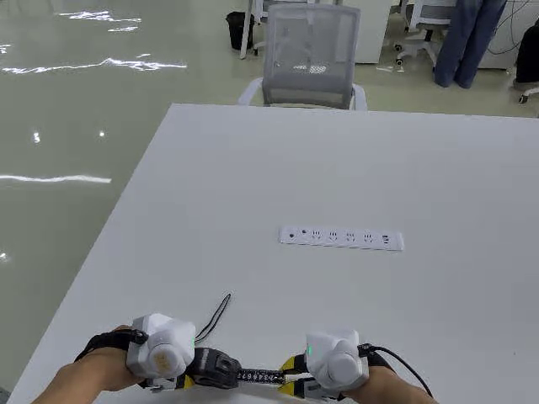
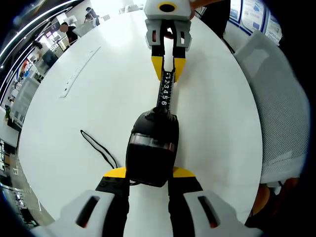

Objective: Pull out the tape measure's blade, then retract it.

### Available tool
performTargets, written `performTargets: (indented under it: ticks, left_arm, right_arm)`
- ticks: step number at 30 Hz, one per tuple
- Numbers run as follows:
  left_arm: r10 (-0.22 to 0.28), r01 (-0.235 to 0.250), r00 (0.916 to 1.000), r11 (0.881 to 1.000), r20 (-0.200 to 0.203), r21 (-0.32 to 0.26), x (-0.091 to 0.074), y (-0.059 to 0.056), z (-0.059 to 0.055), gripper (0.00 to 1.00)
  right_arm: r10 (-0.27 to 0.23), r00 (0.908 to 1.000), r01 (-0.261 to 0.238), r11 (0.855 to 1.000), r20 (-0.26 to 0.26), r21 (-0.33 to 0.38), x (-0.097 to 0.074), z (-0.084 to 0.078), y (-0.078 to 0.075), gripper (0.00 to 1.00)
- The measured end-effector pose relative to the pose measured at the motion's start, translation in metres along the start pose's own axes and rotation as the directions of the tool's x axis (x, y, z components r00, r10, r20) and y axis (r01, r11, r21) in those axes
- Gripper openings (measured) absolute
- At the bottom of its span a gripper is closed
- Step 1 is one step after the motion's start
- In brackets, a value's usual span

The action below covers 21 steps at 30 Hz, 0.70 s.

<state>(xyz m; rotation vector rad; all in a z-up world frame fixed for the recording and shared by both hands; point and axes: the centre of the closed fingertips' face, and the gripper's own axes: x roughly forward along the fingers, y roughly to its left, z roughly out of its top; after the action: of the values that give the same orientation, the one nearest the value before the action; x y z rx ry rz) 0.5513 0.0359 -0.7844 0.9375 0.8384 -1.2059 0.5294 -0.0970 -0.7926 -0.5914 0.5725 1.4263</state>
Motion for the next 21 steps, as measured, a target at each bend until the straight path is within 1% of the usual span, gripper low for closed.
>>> performTargets:
  ticks: [21]
  left_arm:
    - [0.001, -0.001, 1.0, 1.0, 0.004, -0.009, 0.0007, -0.0006, 0.001, 0.25]
  right_arm:
    - [0.009, 0.9999, -0.009, 1.0, -0.005, 0.011, -0.0057, -0.0071, 0.0005, 0.11]
